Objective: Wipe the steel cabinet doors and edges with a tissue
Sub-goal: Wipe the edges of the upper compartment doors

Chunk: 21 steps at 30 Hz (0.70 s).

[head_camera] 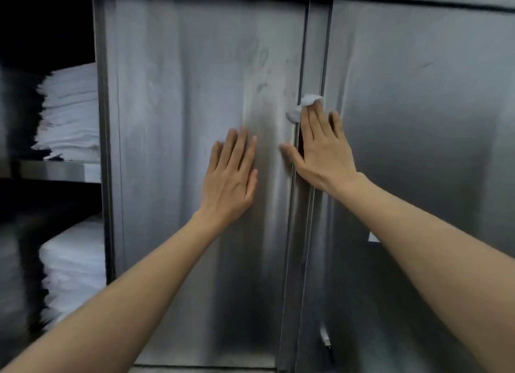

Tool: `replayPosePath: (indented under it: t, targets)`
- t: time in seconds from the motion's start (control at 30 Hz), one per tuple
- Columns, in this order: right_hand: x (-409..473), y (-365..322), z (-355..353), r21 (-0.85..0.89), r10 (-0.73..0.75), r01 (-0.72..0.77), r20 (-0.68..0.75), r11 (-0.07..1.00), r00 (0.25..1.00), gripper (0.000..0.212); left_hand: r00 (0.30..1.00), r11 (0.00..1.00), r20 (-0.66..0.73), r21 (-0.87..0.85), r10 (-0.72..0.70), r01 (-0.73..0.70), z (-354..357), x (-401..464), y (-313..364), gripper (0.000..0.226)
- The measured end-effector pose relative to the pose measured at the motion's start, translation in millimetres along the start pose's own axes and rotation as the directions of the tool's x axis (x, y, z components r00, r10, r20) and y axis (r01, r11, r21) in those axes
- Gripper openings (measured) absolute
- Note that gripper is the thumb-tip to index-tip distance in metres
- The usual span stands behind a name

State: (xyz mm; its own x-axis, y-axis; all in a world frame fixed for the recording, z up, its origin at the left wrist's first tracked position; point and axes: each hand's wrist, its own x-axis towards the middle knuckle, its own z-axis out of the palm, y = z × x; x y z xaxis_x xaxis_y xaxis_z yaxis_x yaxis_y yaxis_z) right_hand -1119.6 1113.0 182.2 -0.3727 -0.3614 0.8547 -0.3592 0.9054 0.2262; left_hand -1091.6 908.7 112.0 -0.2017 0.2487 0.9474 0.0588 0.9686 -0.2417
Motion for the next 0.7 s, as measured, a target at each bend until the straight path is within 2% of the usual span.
replayPosePath:
  t: [0.23,0.33,0.47,0.53,0.7]
  targets:
    - [-10,-9,6,0.039,0.040,-0.041,0.022,0.998,0.999,0.083,0.996,0.997,0.068,0.040,-0.062,0.060,31,-48,3,0.063]
    - [-50,-19,21,0.049,0.042,-0.042,0.017,0.998,0.999,0.081,0.998,0.997,0.039,0.056,-0.052,0.049,42,-50,-2,0.063]
    - [-119,-37,39,0.045,0.013,-0.019,0.118,0.999,0.993,0.077,0.999,0.998,-0.011,0.048,-0.034,0.035,47,-52,-4,0.064]
    - [-110,-32,31,0.019,0.008,-0.011,0.129,1.000,0.992,0.076,0.999,0.998,-0.024,0.042,-0.037,0.038,49,-53,-3,0.063]
    - [-12,-12,-5,0.062,0.096,-0.098,0.042,0.993,0.995,0.069,0.999,0.998,-0.029,0.057,-0.034,0.036,50,-55,-5,0.062]
